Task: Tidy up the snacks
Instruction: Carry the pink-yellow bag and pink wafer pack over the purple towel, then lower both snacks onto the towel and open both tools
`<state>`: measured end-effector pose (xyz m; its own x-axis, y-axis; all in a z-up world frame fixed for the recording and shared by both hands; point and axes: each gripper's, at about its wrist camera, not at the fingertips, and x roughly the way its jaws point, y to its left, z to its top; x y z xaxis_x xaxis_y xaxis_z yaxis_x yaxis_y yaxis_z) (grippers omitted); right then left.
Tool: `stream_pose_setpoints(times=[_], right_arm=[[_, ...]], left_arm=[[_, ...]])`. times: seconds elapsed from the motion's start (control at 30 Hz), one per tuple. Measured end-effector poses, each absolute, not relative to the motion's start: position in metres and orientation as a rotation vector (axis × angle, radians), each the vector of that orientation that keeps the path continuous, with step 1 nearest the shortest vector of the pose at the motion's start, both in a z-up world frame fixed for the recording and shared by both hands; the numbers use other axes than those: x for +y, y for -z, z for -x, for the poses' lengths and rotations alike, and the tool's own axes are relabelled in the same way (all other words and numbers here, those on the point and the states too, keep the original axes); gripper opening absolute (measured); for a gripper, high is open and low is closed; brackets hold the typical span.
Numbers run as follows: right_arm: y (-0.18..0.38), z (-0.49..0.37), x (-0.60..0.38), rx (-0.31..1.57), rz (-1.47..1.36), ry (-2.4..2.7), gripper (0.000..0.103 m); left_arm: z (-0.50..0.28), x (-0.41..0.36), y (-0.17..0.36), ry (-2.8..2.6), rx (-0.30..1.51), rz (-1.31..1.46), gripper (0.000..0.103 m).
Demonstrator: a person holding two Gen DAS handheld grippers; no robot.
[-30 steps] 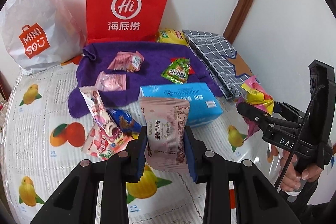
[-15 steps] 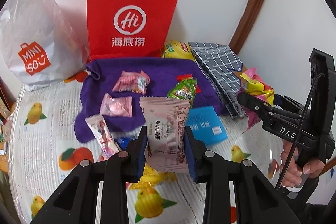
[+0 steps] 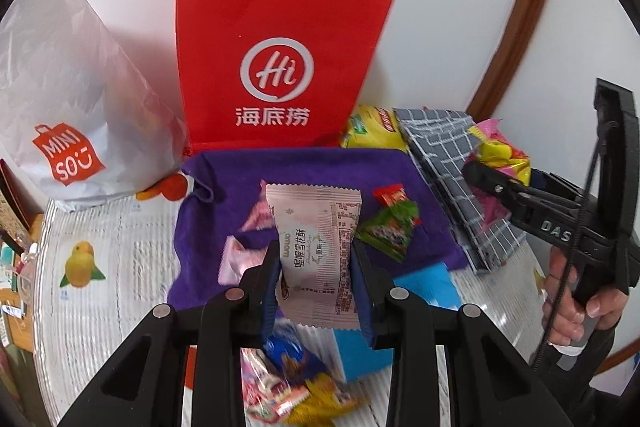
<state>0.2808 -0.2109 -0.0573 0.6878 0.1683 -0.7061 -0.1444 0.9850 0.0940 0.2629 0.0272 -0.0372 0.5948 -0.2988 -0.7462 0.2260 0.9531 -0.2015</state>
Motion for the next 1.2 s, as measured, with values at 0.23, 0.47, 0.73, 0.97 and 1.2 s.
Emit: stream_pose_setpoints(times=[0.23, 0.47, 0.73, 0.97, 1.2], right_arm=[[0.082, -0.321, -0.217, 0.877, -0.003, -0.162, 0.072], [0.13, -0.347, -0.229, 1.039, 0.02, -0.124, 0.072], [0.155, -0.357, -0.218, 1.083, 0.034, -0.137, 0.072], [0.163, -0.362, -0.225, 1.095, -0.007, -0.158, 0.073], [0.156, -0.359, -0.222, 1.079, 0.002, -0.18, 0.082]], left_arm=[[-0.308, 0.029, 0.056, 0.284, 0.916, 0.106, 0.031], [-0.342, 0.034, 0.093, 0.249, 0.99, 0.109, 0.031], [-0.354, 0.048, 0.118, 0.248, 1.054, 0.167, 0.031], [-0.357, 0.039, 0.134, 0.284, 1.089, 0.192, 0.031], [-0.356, 0.031, 0.137, 0.312, 1.099, 0.197, 0.032]])
